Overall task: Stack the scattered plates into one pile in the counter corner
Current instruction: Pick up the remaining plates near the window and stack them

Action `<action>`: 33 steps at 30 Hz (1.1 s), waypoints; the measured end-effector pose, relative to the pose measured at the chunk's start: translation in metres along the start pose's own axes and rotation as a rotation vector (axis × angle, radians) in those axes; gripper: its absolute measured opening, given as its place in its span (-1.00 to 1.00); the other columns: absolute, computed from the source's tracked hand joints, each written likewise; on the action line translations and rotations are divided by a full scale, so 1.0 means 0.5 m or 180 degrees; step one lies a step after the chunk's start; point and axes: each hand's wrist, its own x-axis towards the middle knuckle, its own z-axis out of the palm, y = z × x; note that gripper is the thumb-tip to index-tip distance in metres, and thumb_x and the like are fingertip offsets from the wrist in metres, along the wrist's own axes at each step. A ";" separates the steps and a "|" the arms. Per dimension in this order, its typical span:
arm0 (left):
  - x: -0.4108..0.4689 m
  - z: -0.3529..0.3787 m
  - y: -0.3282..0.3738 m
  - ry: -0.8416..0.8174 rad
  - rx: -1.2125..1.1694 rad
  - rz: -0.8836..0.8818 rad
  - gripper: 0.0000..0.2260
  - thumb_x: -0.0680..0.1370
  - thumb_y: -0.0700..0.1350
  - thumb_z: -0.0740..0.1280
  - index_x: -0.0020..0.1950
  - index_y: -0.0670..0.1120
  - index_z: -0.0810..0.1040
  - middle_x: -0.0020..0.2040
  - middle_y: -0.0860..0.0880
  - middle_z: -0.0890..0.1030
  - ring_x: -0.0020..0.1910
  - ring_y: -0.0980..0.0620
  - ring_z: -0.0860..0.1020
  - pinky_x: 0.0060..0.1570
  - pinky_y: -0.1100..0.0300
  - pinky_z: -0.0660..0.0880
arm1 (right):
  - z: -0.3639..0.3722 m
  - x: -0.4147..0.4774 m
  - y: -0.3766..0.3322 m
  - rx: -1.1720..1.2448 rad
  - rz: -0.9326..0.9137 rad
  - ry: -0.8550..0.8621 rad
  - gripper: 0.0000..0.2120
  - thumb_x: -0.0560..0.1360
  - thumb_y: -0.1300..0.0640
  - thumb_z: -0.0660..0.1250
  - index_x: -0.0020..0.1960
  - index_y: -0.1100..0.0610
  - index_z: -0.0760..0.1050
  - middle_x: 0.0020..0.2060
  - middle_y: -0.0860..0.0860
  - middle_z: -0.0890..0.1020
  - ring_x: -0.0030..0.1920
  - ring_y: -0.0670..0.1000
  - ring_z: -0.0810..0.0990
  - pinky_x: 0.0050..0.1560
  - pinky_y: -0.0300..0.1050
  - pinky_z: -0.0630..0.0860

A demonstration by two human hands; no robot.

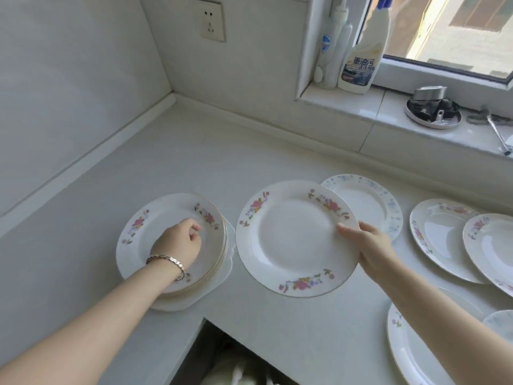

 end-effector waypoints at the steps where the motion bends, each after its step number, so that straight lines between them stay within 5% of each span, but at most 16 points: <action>1: 0.001 -0.014 -0.020 0.0055 -0.0021 -0.0081 -0.74 0.56 -0.20 0.12 0.18 -0.07 0.50 -0.03 -0.03 0.60 -0.11 -0.08 0.54 -0.07 0.12 0.49 | 0.031 -0.003 -0.007 0.0083 -0.0005 -0.0119 -0.92 0.46 0.29 0.33 -0.06 0.20 0.55 -0.19 0.09 0.64 -0.21 0.07 0.61 -0.16 -0.11 0.56; 9: -0.005 -0.073 -0.170 0.0296 -0.0249 -0.0718 -0.74 0.54 -0.24 0.15 0.17 -0.13 0.53 0.12 -0.10 0.63 -0.13 -0.06 0.47 -0.09 0.21 0.40 | 0.281 0.005 0.037 0.0142 0.0362 -0.0302 -0.80 0.45 0.32 0.33 0.08 0.24 0.49 -0.19 0.09 0.60 -0.21 0.05 0.57 -0.21 -0.12 0.53; 15: -0.001 -0.092 -0.239 0.0281 -0.0328 -0.0903 -0.75 0.54 -0.20 0.16 0.16 -0.08 0.53 0.05 -0.09 0.64 -0.06 -0.13 0.58 -0.02 0.14 0.49 | 0.390 0.005 0.090 -0.0180 0.0415 -0.0219 -0.89 0.45 0.31 0.33 -0.05 0.18 0.47 -0.24 0.08 0.56 -0.25 0.05 0.54 -0.27 -0.12 0.48; 22: 0.020 -0.100 -0.263 0.0280 -0.0433 -0.0898 -0.76 0.54 -0.21 0.17 0.14 -0.08 0.54 0.09 -0.09 0.64 0.04 -0.14 0.59 0.04 0.11 0.51 | 0.412 -0.004 0.106 -0.2647 -0.0630 0.0142 -0.74 0.46 -0.05 0.30 0.00 0.13 0.47 -0.13 0.02 0.61 -0.09 0.10 0.59 -0.13 -0.05 0.52; 33: 0.045 -0.105 -0.264 0.0219 -0.0393 -0.0840 -0.76 0.53 -0.21 0.15 0.12 -0.08 0.53 0.08 -0.07 0.64 -0.09 -0.10 0.55 -0.04 0.12 0.49 | 0.451 0.008 0.109 -0.4012 -0.0821 -0.0030 -0.51 0.49 -0.24 0.15 0.27 0.06 0.37 0.05 0.06 0.64 0.09 0.13 0.59 -0.13 -0.11 0.41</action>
